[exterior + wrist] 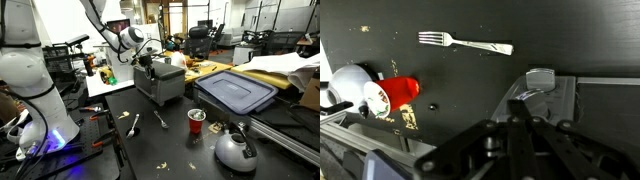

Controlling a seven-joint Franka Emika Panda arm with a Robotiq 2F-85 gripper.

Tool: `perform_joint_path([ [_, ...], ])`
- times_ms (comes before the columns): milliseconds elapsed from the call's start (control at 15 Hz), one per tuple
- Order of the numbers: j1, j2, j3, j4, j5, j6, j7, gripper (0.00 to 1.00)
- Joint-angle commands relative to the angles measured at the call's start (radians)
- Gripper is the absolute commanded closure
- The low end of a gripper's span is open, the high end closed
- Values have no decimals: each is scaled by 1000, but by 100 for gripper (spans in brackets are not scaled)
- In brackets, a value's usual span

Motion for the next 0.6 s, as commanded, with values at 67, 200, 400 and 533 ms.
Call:
perform_joint_path([
  [67, -12, 38, -23, -20, -69, -48, 55, 100],
  [200, -13, 42, -19, -21, -59, -43, 47, 100],
  [400, -13, 49, -21, -21, -69, -42, 53, 100],
  [533, -30, 67, -17, -25, -4, -19, 12, 100],
])
